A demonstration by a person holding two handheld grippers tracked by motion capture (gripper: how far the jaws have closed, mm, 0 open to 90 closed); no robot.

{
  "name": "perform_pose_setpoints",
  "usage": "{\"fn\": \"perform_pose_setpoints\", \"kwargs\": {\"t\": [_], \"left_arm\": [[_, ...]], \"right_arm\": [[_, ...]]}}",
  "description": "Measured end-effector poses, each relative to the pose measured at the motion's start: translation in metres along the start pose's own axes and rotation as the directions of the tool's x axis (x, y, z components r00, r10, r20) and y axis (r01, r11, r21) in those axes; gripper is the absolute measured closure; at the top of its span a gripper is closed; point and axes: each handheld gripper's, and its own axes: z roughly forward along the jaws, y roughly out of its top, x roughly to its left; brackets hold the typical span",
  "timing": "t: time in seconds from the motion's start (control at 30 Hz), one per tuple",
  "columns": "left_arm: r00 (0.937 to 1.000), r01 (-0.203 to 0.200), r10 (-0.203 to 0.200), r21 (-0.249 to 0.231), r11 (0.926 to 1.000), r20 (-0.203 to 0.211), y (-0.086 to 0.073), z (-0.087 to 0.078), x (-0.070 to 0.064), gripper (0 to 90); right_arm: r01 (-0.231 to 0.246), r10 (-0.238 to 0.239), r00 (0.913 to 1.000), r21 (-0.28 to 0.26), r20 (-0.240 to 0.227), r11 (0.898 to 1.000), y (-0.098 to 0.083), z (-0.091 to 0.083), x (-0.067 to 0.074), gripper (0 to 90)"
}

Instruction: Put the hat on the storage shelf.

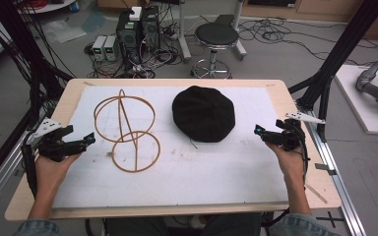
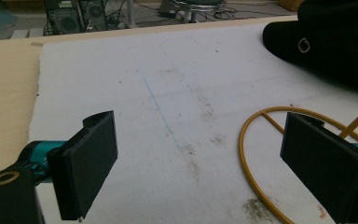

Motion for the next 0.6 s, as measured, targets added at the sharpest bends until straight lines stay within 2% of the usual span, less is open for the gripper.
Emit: {"fn": "perform_pose_setpoints", "kwargs": {"t": [0.17,0.23,0.6], "left_arm": [[1.0000,-0.003,0.003,-0.003,1.0000,0.003,0.0003,0.0002,-0.0007,11.3],[0.9999,-0.017,0.017,0.011,0.9998,0.003,0.0001,0.0005,-0.0002,11.3],[1.0000,-0.005,0.005,0.001,1.0000,-0.005,-0.0006,-0.0032,0.0029,11.4]], "right_arm": [[0.007,-0.007,1.0000,0.010,0.000,1.000,0.0000,0.0008,0.0011,5.5],[0.005,-0.005,1.0000,0.011,-0.001,1.000,-0.0006,0.0011,0.0015,5.5],[0.011,-0.011,0.9999,0.003,-0.009,1.000,0.0004,0.0048,0.0044,5.5]]}}
